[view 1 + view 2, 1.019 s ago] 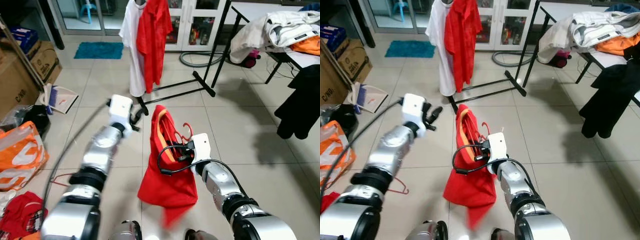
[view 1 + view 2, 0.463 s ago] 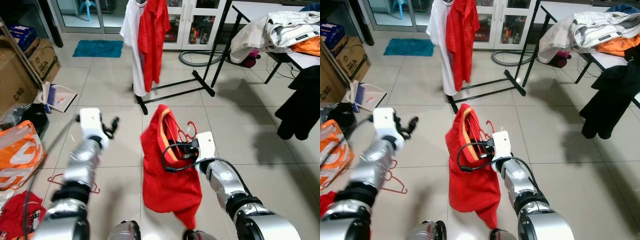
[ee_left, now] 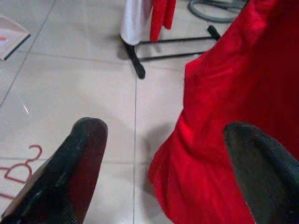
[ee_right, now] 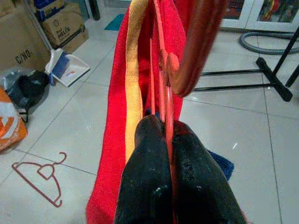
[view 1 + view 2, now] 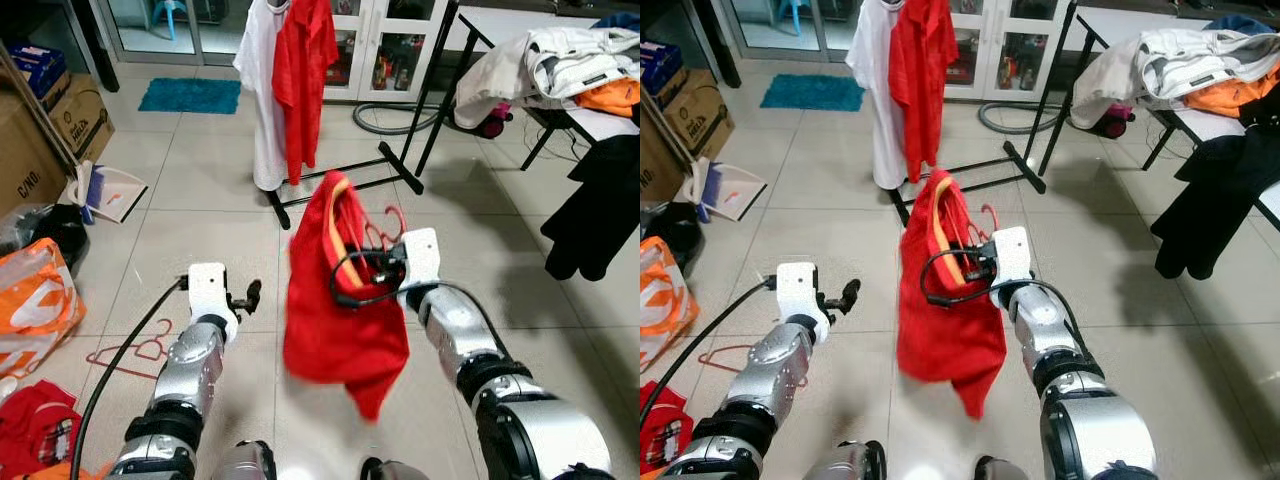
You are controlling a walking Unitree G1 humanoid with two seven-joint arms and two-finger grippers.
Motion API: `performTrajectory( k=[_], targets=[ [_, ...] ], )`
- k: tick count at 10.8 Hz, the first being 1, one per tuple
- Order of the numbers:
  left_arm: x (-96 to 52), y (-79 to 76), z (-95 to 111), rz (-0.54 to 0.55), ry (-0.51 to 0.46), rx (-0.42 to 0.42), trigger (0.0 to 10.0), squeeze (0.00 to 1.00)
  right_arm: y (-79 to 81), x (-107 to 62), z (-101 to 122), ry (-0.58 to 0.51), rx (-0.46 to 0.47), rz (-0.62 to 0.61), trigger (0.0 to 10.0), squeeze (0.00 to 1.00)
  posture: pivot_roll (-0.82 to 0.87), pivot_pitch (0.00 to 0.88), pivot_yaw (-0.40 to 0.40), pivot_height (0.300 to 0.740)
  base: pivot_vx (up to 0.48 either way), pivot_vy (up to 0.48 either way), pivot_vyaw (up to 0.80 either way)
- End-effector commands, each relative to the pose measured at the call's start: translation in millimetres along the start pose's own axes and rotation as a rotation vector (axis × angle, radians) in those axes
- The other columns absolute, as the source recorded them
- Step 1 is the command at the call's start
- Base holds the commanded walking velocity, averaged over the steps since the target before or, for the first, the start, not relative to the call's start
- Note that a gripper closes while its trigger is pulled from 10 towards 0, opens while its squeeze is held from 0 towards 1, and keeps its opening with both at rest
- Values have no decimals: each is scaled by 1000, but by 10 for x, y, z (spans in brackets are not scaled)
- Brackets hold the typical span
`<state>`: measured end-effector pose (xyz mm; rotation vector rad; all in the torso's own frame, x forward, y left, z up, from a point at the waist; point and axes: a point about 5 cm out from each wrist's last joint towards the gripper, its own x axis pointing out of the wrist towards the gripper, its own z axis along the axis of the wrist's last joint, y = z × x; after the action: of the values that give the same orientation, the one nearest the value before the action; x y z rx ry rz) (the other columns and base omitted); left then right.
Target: Hang hanger
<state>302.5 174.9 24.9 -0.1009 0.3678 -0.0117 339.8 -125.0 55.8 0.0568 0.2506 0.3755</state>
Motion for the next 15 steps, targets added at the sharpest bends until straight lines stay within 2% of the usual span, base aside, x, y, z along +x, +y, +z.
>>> performTrajectory(
  k=[1,3,6,8,13,15],
  targets=[
    [-11,-27,-44,2,5,2,10000,0,-78,30,179,-62,15,-16,0,0,24,57,-66,740,0,0,0],
    [13,-130,27,-63,-32,6,10000,0,2,62,237,-93,43,43,0,0,17,63,-73,740,0,0,0],
    [20,-184,31,-75,-43,1,10000,0,9,65,238,-92,35,40,0,0,11,71,-76,740,0,0,0],
    [17,-188,39,-78,-53,-5,10000,0,5,65,233,-84,30,36,0,0,13,73,-76,740,0,0,472],
    [22,-194,115,-81,-95,37,10000,0,23,51,172,-67,22,31,0,0,17,79,-73,740,0,0,0],
    [22,-190,113,-85,-96,41,10000,0,31,42,163,-72,57,63,0,0,13,83,-68,740,0,0,0]
  ],
)
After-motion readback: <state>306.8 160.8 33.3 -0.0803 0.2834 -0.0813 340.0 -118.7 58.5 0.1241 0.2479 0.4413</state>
